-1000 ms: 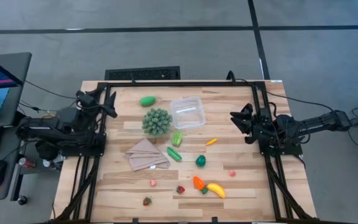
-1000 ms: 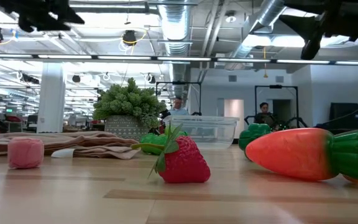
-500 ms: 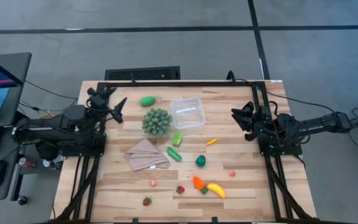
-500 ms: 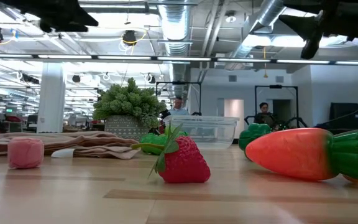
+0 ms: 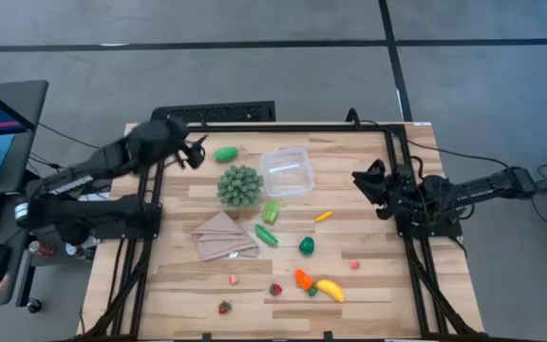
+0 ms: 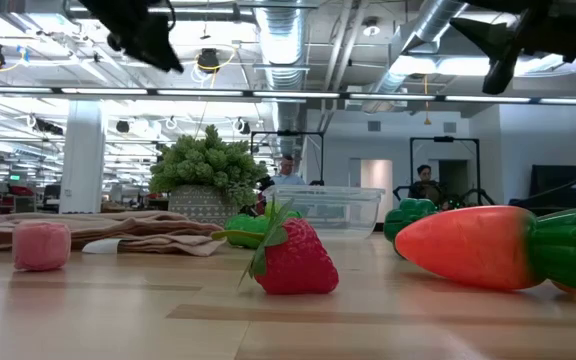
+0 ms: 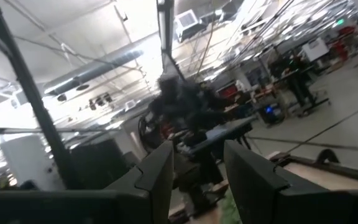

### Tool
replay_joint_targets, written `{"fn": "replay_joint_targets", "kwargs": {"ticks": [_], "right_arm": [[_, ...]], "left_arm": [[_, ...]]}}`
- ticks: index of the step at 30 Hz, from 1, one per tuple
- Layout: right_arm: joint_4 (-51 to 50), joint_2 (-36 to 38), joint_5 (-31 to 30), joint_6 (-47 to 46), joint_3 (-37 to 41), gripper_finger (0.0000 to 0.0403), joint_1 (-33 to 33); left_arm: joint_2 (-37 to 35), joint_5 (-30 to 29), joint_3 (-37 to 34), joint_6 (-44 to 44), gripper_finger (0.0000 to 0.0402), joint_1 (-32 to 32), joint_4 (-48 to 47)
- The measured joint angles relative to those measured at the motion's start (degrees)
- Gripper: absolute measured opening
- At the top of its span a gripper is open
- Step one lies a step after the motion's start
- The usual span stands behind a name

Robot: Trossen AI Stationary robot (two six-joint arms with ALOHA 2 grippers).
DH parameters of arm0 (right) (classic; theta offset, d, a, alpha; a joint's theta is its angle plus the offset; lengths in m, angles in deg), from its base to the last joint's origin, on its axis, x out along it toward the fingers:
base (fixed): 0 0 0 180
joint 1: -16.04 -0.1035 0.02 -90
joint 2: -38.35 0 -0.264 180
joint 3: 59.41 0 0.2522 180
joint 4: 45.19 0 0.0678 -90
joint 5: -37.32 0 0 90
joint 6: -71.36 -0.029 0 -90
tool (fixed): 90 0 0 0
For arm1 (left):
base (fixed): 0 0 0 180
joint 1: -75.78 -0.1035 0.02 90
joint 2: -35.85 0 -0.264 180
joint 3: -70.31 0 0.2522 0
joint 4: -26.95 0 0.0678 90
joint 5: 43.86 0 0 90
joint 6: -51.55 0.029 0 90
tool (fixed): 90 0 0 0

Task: Pick and placing Produce into tupperware
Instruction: Put the corn into the transparent bin

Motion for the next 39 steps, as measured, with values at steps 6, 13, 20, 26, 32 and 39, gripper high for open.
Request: {"fn": "replay_joint_targets", "kwargs": {"ticks": [6, 13, 20, 26, 32, 39], "right_arm": [[0.13, -2.37, 0.00, -2.43, 0.00, 0.0136, -2.03], [0.12, -4.84, 0.00, -5.27, 0.00, 0.0136, -4.40], [0.61, -6.88, 0.00, -6.83, 0.00, 0.0136, -7.37], [0.63, -8.12, -0.78, -6.91, 0.00, 0.0136, -8.87], [0.32, -8.14, -1.44, -6.89, 0.00, 0.0136, -9.04], [-0.37, -8.14, -1.49, -6.78, 0.00, 0.0136, -9.04]], "left_arm": [[9.21, 20.38, 6.62, 6.43, 0.0297, -17.97, -9.93], [19.63, 38.93, 7.08, 9.64, 0.0297, -29.02, -10.29], [28.44, 42.10, 7.06, 14.99, 0.0297, -30.40, -11.70], [32.12, 42.72, 7.04, 19.65, 0.0297, -30.17, -11.78], [32.60, 44.32, 7.04, 24.90, 0.0297, -28.90, -11.90], [32.60, 45.65, 6.11, 29.08, 0.0297, -26.66, -11.11]]}}
